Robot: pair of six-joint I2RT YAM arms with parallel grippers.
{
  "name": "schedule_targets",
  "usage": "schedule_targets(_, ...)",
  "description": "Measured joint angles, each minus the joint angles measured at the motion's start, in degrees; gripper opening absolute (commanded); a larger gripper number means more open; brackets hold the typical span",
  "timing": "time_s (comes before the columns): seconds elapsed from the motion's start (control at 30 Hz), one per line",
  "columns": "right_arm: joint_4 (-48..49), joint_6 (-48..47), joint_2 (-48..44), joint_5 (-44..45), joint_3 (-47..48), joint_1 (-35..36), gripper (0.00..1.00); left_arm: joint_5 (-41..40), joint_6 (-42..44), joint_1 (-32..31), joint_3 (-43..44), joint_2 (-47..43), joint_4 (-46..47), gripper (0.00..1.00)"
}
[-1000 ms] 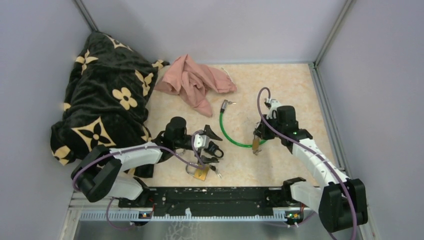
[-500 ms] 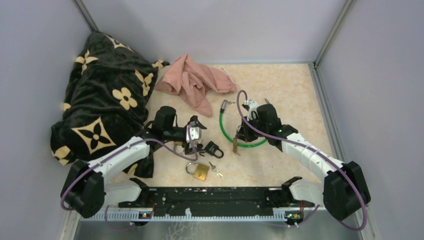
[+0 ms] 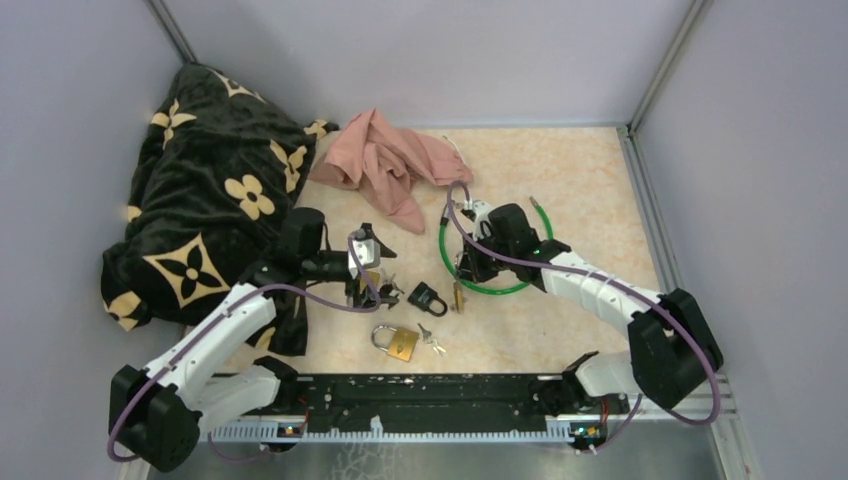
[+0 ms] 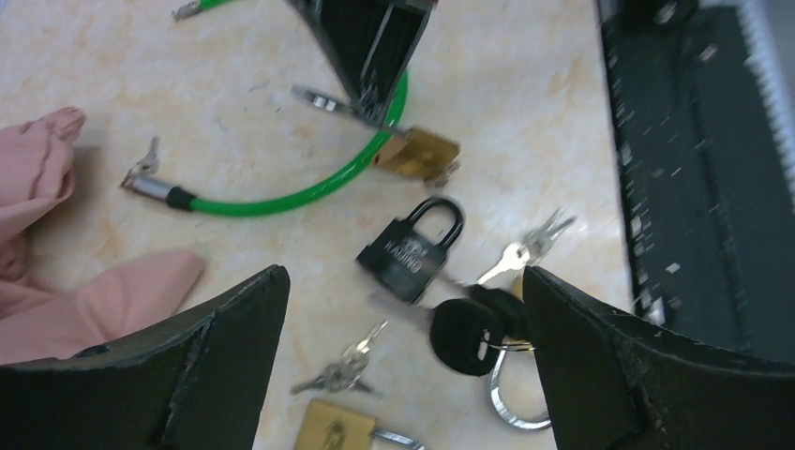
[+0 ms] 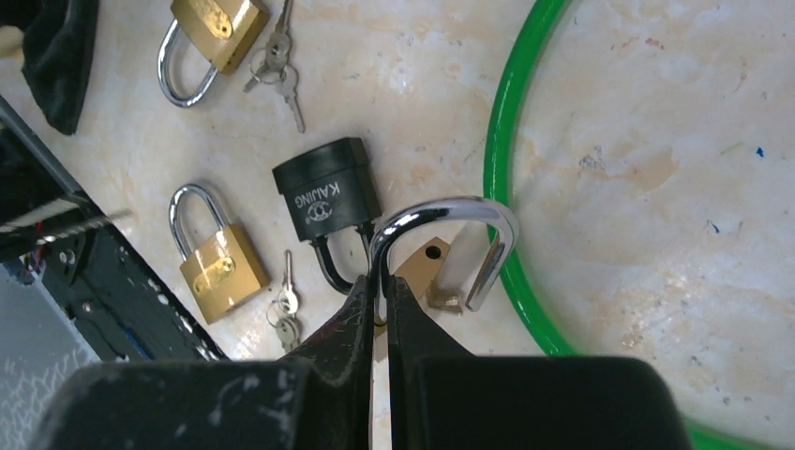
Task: Lock with the key
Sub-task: Pick up the lock from the center of the board, then place the lock at the center of the board, then place the key at the center of the board.
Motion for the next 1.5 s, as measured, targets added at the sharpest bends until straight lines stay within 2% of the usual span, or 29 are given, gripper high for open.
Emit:
schedule_targets(0.07, 1.4, 0.6, 1.5, -0.5, 0.0, 0.0, 0.11, 3.8, -8.2, 0.9, -0.4, -1.0, 3.5, 0.99)
schedule_targets(0.17, 1.8, 1.2, 3.8, -1.2, 1.5, 0.0, 0.35, 10.0, -20.9, 2.6, -3.3, -1.2, 10.9, 0.99)
schedule_targets(0.23, 1.4, 0.8, 5.1, -1.2, 2.3, 0.0, 0.47, 13.0, -29.8, 3.4, -5.5, -1.2, 17.1, 0.99)
schedule_targets(0.4, -1.0, -3.2, 3.6, -2.4, 2.5, 0.0, 0.61, 16.5, -47.9, 4.2, -6.8, -1.4, 29.7, 0.99)
schedule_targets(0.53, 3.8, -7.6, -4.3, -9.7, 0.2, 0.1, 0.68, 16.1, -59.7, 4.6, -8.0, -2.6, 38.4, 0.99)
schedule_targets(0.63, 12.8, -8.5, -11.0, -14.8, -3.5, 2.1, 0.7, 13.9, -65.3, 4.6, -8.2, -3.1, 41.6, 0.99)
schedule_targets(0.73, 23.3, -7.9, -13.5, -16.3, -6.2, 8.8, 0.72, 10.4, -69.7, 4.7, -8.2, -3.7, 43.3, 0.99)
schedule_targets(0.77, 27.1, -7.4, -13.3, -16.2, -7.0, 11.6, 0.72, 9.5, -70.6, 4.7, -8.3, -3.8, 43.6, 0.99)
schedule_targets(0.83, 34.8, -5.8, -12.0, -14.6, -8.5, 16.1, 0.8, 7.1, -72.4, 4.7, -8.3, -4.1, 44.2, 0.99)
schedule_targets(0.9, 41.6, -3.7, -10.1, -12.3, -10.3, 19.1, 0.8, 5.2, -73.7, 4.7, -8.4, -4.4, 44.9, 0.99)
schedule_targets(1.1, 53.0, -0.4, -6.2, -5.9, -12.1, 21.8, 0.83, 2.3, -75.4, 4.8, -9.0, -5.1, 45.5, 0.99)
schedule_targets(1.13, 54.1, -0.2, -5.9, -5.6, -12.1, 21.9, 0.92, 2.1, -75.5, 4.8, -9.1, -5.2, 45.5, 0.99)
schedule_targets(1.17, 55.3, 0.0, -5.5, -5.2, -12.1, 22.0, 0.96, 1.9, -75.6, 4.8, -9.2, -5.2, 45.7, 0.99)
schedule_targets(1.27, 57.9, 0.6, -3.9, -4.4, -12.1, 22.1, 0.93, 1.5, -75.8, 4.8, -9.4, -5.4, 46.0, 0.99)
schedule_targets(1.33, 59.0, 1.2, -2.6, -4.0, -11.9, 22.1, 0.84, 1.2, -76.0, 4.8, -9.6, -5.5, 46.6, 0.99)
schedule_targets(1.4, 59.8, 1.7, -1.1, -3.5, -11.5, 22.3, 0.73, 0.7, -76.2, 4.8, -9.6, -5.5, 47.1, 0.99)
schedule_targets(1.5, 60.3, 2.2, 0.1, -3.3, -11.0, 22.6, 0.47, 0.2, -76.7, 4.8, -10.0, -5.6, 48.1, 0.99)
